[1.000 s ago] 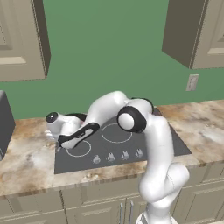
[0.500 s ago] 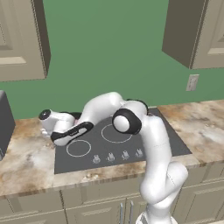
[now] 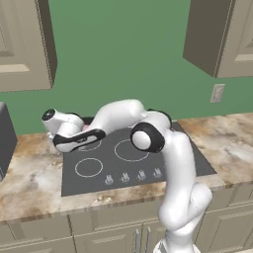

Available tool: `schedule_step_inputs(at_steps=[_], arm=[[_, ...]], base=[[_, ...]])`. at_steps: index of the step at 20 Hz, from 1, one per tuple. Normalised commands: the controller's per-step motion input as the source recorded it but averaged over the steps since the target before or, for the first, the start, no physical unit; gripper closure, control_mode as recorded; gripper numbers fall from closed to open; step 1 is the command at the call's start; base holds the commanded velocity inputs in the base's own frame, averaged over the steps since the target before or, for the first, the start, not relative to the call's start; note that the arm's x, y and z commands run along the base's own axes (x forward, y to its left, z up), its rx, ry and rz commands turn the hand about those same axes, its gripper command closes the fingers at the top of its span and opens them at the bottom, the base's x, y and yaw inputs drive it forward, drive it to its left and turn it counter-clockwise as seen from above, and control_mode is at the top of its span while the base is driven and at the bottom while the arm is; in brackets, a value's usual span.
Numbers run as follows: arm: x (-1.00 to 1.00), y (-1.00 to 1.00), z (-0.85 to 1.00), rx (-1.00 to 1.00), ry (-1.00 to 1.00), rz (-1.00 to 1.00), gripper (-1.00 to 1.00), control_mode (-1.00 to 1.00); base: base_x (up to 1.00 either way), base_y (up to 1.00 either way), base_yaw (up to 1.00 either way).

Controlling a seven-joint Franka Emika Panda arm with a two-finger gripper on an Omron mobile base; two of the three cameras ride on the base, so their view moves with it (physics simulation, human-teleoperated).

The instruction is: Pick up the pan with the steak in it and place it on the dining table. Then place the steak on the plate.

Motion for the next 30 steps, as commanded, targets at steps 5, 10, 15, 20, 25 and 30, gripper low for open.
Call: schedule_step_inputs(at_steps=[5, 10, 15, 20, 25, 30], arm=[[-0.19, -0.6, 0.66, 0.0, 0.0, -0.09, 1.0, -1.0], [-0.34, -0.75, 0.55, 0.0, -0.07, -0.04, 1.0, -1.0], [-0.55, -0.85, 0.15, 0.0, -0.12, 0.07, 1.0, -1.0], [-0.61, -0.79, 0.0, 0.08, -0.1, 0.16, 1.0, -1.0], [-0.54, -0.61, 0.0, 0.23, -0.04, 0.16, 1.0, -1.0], [-0.41, -0.49, 0.01, 0.28, 0.0, 0.16, 1.0, -1.0]], base=[[0.0, 0.0, 0.0], [0.0, 0.0, 0.0], [0.0, 0.0, 0.0], [0.0, 0.0, 0.0], [0.0, 0.0, 0.0], [0.0, 0.0, 0.0]])
